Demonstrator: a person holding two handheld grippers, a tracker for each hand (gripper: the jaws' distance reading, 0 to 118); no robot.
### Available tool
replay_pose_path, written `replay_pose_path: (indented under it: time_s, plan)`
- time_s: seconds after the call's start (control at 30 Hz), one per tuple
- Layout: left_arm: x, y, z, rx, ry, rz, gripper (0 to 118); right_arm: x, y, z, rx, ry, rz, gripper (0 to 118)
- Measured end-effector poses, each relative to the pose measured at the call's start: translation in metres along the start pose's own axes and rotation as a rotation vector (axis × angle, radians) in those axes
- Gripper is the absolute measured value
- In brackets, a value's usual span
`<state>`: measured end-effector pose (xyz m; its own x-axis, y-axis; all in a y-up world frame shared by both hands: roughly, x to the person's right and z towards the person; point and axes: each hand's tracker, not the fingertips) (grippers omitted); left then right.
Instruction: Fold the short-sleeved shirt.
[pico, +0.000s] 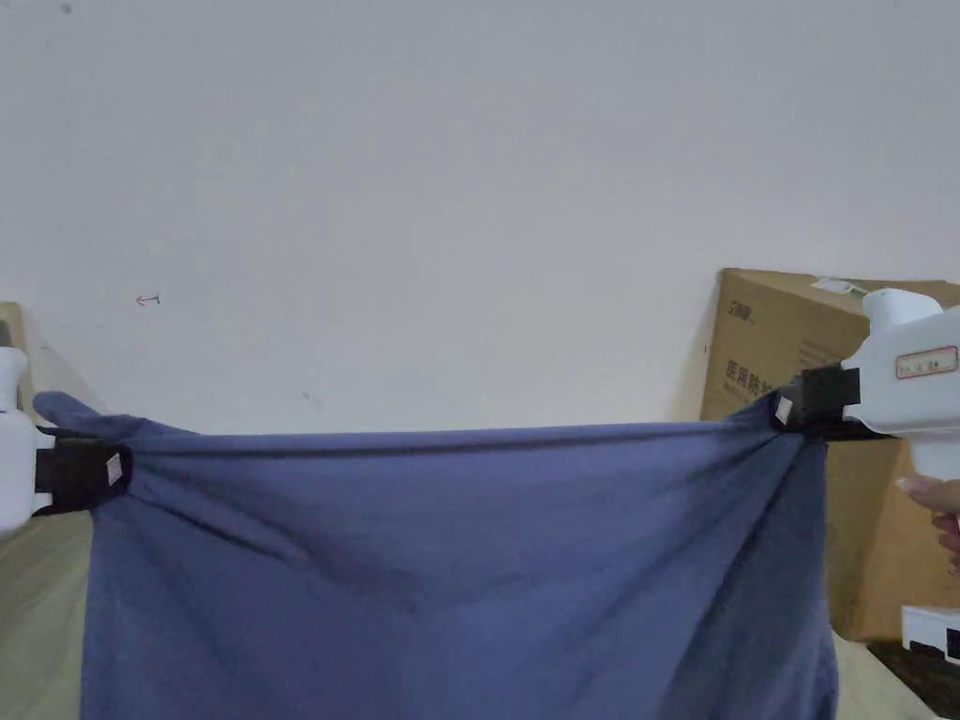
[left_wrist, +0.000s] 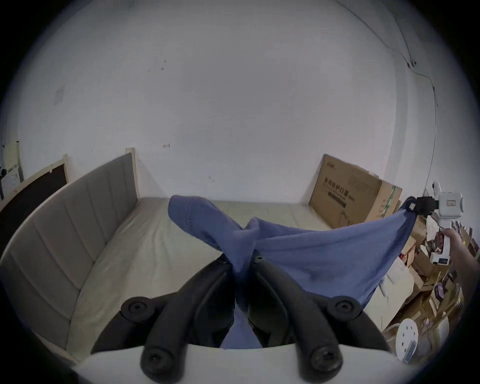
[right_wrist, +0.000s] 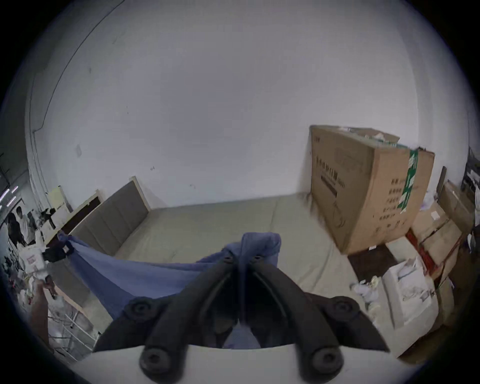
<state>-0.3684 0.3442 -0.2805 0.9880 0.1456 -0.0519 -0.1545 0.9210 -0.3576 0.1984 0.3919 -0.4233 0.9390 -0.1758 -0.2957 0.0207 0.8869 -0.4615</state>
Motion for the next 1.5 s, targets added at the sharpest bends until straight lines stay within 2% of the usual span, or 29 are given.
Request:
replay_pose_path:
  time_s: [0.23, 0.4, 0.63, 0.87, 1.0, 1.07, 1.2, 1.33, 1.43, 1.5]
  plan:
    - [-0.003, 0.061, -0.053, 0.02, 0.019, 0.026, 6, -0.014, 0.06, -0.042, 0.055, -0.048, 0.031, 1]
    - [-0.013, 0.091, -0.115, 0.048, 0.045, 0.07, 6, -0.014, 0.092, -0.107, 0.091, -0.088, 0.058, 2]
    - [-0.021, 0.106, -0.195, 0.114, 0.103, 0.075, 6, -0.023, 0.112, -0.186, 0.195, -0.154, 0.091, 1]
    - [-0.023, 0.094, -0.224, 0.246, 0.14, 0.072, 6, -0.028, 0.098, -0.224, 0.322, -0.191, 0.111, 1]
    - [-0.024, 0.05, -0.231, 0.246, 0.124, 0.079, 6, -0.018, 0.047, -0.24, 0.319, -0.192, 0.074, 1]
    - [-0.027, 0.008, -0.24, 0.151, 0.115, 0.123, 6, -0.008, 0.002, -0.252, 0.249, -0.195, 0.03, 1]
    - [-0.035, -0.118, -0.259, -0.205, 0.12, 0.231, 6, 0.026, -0.134, -0.28, -0.08, -0.203, -0.038, 1]
    - [-0.038, -0.23, -0.25, -0.546, 0.132, 0.17, 6, 0.05, -0.267, -0.274, -0.414, -0.246, -0.037, 1]
    - [-0.046, -0.286, -0.23, -0.673, 0.117, 0.125, 6, 0.068, -0.33, -0.244, -0.547, -0.193, -0.019, 1]
    - [-0.048, -0.307, -0.209, -0.73, 0.096, 0.097, 6, 0.07, -0.352, -0.211, -0.581, -0.152, 0.01, 1]
